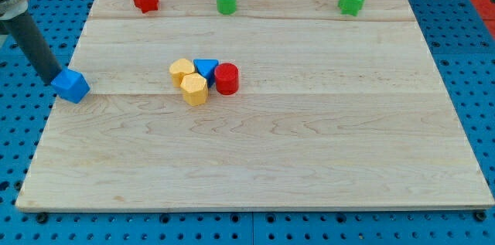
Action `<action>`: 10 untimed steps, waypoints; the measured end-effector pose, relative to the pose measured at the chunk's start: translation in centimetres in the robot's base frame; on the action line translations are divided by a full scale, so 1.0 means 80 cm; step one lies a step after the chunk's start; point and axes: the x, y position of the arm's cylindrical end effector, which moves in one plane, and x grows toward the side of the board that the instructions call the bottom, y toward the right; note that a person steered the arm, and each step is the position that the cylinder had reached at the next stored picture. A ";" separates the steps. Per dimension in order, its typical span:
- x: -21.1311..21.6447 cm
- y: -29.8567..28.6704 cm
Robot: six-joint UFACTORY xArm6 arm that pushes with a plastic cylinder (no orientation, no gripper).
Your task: Push the triangle parallel to the right of the red circle
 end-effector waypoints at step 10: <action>0.096 0.135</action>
